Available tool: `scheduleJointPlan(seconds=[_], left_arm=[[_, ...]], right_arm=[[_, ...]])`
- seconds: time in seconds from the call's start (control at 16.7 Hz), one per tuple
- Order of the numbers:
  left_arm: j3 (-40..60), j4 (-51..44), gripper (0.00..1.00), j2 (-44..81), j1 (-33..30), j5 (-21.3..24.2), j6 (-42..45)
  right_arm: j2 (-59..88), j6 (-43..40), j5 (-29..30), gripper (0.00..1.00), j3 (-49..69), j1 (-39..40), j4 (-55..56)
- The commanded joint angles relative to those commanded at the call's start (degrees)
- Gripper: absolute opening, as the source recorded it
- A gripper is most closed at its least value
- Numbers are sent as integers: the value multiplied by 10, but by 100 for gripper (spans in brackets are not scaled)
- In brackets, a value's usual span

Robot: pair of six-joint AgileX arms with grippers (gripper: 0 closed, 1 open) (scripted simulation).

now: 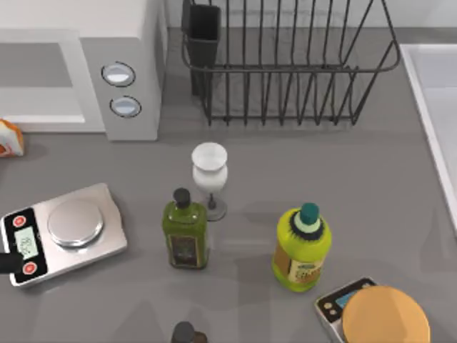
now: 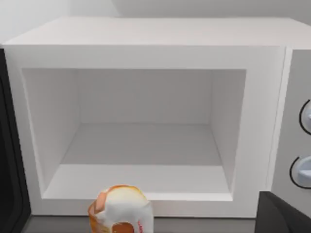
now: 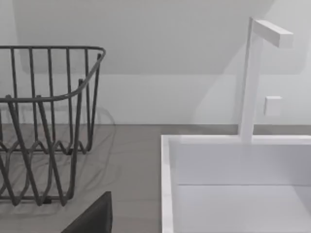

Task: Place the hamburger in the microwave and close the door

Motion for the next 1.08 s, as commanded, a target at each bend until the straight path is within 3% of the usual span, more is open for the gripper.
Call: scheduleJointPlan(seconds=[0.72,1.08], left_arm=[[-18,97,0,80,-128,-125,1],[-20,109,0,90,-142,-141,1]], right_arm=[[0,0,0,100,0,0,0],[0,0,0,100,0,0,0]])
